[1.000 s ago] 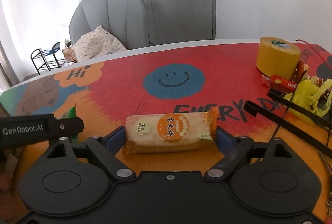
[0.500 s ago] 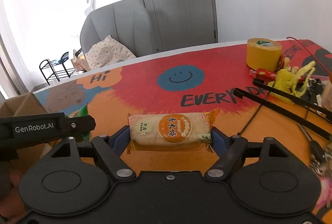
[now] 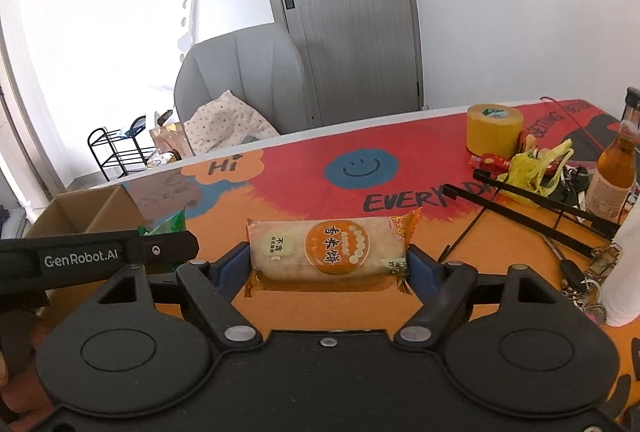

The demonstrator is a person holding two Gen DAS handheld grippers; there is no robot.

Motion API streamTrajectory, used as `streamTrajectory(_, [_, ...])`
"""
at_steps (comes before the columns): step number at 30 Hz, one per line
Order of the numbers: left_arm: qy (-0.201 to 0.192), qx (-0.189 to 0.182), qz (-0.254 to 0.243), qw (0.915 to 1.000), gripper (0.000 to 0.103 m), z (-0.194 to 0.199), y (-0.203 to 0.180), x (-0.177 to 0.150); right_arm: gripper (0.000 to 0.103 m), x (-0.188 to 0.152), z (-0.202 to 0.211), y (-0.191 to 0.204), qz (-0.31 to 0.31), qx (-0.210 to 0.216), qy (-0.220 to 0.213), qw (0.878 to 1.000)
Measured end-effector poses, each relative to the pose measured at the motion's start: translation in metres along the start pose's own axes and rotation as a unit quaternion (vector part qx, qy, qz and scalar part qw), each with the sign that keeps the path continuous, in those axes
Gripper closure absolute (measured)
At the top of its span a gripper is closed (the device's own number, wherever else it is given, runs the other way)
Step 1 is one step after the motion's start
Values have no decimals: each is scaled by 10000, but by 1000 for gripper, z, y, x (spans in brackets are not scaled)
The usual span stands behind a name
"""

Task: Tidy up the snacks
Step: 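Carry both snacks over the cardboard box and open both grippers to drop them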

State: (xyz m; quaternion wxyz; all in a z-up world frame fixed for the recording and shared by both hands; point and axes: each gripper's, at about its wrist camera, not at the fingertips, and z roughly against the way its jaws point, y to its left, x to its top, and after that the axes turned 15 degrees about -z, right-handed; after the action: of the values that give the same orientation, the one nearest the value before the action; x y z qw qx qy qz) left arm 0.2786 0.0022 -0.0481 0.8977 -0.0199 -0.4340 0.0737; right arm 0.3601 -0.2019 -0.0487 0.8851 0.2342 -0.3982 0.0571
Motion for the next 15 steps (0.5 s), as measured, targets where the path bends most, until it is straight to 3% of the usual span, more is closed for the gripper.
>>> streamTrajectory(8, [-247,-23,-33,9997,62,34,4,0,26,0,24,12,11,152,-192,9997])
streamTrajectory(15, [-443,174,72,9988,62,67,30,0,26,0,41,41,181,491,-321,9981])
